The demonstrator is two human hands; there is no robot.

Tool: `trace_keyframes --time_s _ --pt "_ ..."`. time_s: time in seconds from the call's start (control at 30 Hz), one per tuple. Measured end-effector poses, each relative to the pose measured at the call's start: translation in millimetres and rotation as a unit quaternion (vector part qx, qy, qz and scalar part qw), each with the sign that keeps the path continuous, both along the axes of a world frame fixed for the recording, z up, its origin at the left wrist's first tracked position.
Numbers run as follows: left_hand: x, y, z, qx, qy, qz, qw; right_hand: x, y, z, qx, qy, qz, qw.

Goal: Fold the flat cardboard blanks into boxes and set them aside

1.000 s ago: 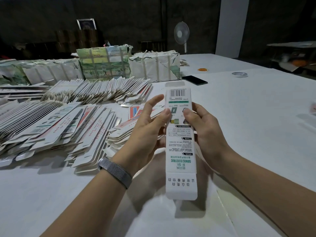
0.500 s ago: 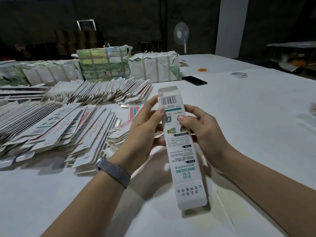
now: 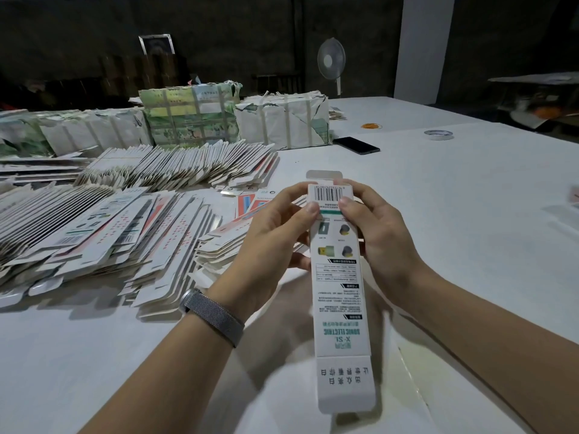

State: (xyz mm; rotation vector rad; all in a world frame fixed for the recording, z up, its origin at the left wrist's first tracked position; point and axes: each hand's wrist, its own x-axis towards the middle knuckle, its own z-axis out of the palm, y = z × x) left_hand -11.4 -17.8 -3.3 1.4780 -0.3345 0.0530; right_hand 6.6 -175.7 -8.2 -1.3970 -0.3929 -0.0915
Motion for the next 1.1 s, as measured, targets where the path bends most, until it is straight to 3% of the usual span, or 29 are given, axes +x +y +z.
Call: trace_keyframes --time_s 0.3,0.53,0.77,1.1 --pt "-2.5 -1.4 -0.7 -0.023 -0.004 -0.011 1.000 1.2 -1.8 -1.2 -0.013 -0.002 -0.010 1.000" --pt "-5.2 -3.2 2.2 -0.055 0.017 -0.010 0.998 1.8 -4.4 0.0 0.032 0.001 0.001 0.999" --pt "-3.2 -2.6 2.5 -0.056 0.020 0.050 0.997 -1.2 -1.5 -2.2 0.050 -0.039 -0.010 0.998" --pt "0.1 -2.3 2.3 -0.110 0.017 0.071 0.991 1.8 -0.6 -5.0 0.047 -0.014 0.002 0.999"
